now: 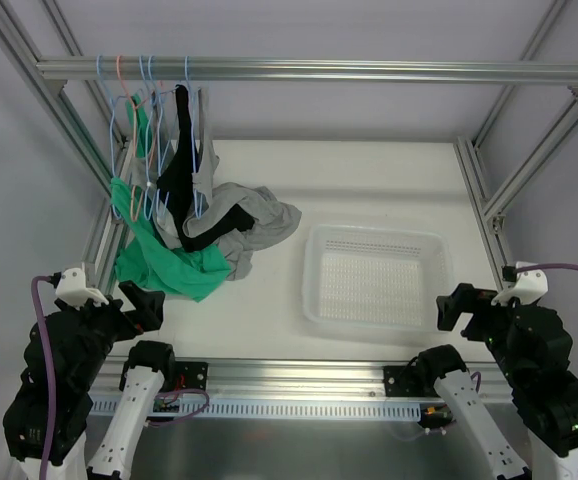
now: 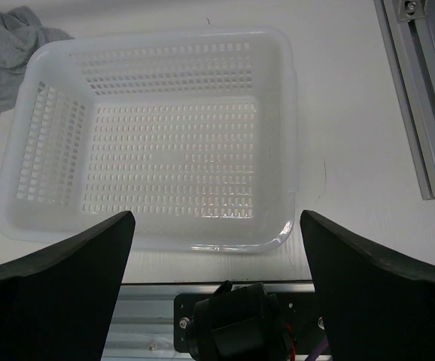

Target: Remove the tank top from the hanger

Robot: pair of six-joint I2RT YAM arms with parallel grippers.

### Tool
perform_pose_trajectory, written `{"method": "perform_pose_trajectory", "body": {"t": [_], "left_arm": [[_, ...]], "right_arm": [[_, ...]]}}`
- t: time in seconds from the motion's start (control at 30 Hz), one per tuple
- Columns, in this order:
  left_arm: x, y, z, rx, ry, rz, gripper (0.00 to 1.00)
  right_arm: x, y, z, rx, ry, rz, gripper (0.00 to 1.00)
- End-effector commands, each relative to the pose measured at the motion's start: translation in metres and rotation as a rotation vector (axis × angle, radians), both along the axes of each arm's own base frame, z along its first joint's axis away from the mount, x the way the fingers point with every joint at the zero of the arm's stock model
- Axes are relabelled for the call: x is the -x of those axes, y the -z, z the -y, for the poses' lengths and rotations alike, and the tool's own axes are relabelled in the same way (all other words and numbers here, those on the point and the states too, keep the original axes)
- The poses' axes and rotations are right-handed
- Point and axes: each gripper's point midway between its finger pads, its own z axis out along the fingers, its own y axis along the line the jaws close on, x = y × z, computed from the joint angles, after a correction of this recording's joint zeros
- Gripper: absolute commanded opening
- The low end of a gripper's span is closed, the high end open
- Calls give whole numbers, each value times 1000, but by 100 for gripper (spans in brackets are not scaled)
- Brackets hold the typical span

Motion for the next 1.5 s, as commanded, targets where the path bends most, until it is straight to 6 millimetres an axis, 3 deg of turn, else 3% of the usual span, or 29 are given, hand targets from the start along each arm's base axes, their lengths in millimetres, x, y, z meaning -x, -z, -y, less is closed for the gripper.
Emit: {"method": "perform_pose_trajectory", "body": {"t": [0.0, 0.27, 0.37, 0.47, 0.53, 0.57, 0.6, 0.63, 0.67, 0.73, 0.77, 0.83, 0.87, 0.93, 0.97, 1.0, 1.13, 1.3, 1.47], "left_arm": [[-5, -7, -2, 11, -20, 16, 99], [2, -21, 6, 19, 36, 53, 99], [3, -38, 18, 28, 111, 74, 99], [3, -71, 33, 38, 206, 104, 99], [8, -107, 44, 53, 269, 176, 99], [-4, -115, 49, 55, 292, 146, 99], [-2, -136, 53, 50, 323, 190, 99], [-7, -144, 55, 44, 331, 194, 99], [-28, -146, 57, 39, 334, 144, 99], [-40, -167, 60, 35, 348, 164, 99], [-58, -174, 60, 33, 341, 144, 99], [-75, -183, 59, 23, 333, 141, 99], [-93, -182, 59, 24, 330, 110, 99], [-104, -200, 61, 3, 342, 150, 98], [-121, -198, 63, 4, 349, 125, 97], [-126, -206, 66, -7, 364, 144, 92], [-167, -200, 74, -38, 380, 105, 86], [-203, -191, 83, -100, 362, 83, 74], [-240, -173, 58, -178, 187, 34, 64]], "right_arm": [[-3, -11, 0, -28, 6, 68, 100], [-4, -12, -15, -67, -64, 91, 100], [-7, -11, -22, -98, -80, 66, 100], [-10, -13, -27, -116, -95, 66, 100], [-12, -13, -31, -124, -106, 65, 100], [-14, -13, -32, -126, -111, 61, 100], [-15, -12, -34, -124, -123, 56, 100], [-16, -11, -37, -125, -136, 46, 99], [-19, -8, -39, -117, -142, 20, 99], [-21, -8, -41, -108, -154, 5, 100], [-24, -8, -42, -103, -154, -7, 99], [-24, -14, -43, -104, -160, 2, 99], [-24, -17, -43, -106, -163, 3, 100], [-25, -25, -44, -82, -191, 14, 100], [-24, -26, -45, -76, -199, 8, 99], [-26, -27, -48, -73, -213, -4, 100], [-23, -35, -55, -71, -272, -1, 100], [-22, -33, -57, -59, -299, 1, 100], [-17, -36, -63, -65, -344, 17, 99]]}}
